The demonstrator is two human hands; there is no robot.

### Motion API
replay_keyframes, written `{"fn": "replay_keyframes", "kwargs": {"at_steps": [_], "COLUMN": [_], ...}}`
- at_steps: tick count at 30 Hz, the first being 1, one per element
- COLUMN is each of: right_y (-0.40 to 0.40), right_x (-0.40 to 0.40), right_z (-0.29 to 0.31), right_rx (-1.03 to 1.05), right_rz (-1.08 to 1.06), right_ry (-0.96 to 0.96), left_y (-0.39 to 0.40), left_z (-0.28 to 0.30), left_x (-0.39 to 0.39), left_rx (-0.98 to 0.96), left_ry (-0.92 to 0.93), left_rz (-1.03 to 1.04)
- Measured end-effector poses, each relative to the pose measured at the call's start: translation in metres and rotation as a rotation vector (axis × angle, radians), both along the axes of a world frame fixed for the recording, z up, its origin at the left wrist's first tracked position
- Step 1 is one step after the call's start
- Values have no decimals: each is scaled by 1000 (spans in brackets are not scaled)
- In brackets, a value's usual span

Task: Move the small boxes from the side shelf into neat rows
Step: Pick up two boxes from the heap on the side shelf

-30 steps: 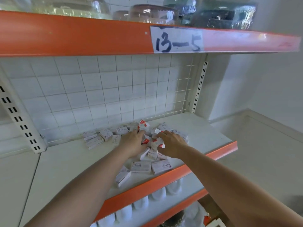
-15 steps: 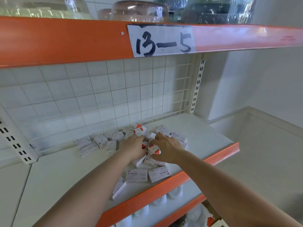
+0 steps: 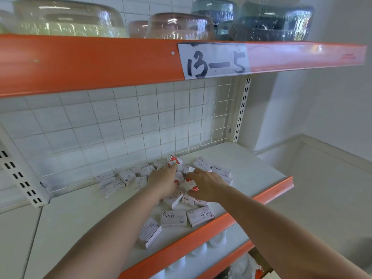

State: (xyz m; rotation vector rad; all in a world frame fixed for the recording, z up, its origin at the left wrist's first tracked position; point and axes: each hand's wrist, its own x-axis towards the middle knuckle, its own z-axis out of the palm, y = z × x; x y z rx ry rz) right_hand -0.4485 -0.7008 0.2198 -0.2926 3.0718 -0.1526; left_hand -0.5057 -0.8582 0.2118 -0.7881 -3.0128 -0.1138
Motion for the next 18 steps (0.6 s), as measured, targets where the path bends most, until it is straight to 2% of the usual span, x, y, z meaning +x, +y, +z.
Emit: {"fn": "replay_keyframes", "kwargs": {"at_steps": [18], "right_y": [-73], "right_x": [1], "right_z": [21], "right_rx": [45], "right_rz": [69], "right_ry": [111], "left_y": [-92], "left_z": [21], "left_x": [22], "left_rx": [5], "left_ry": [62], "left_rz": [104]}}
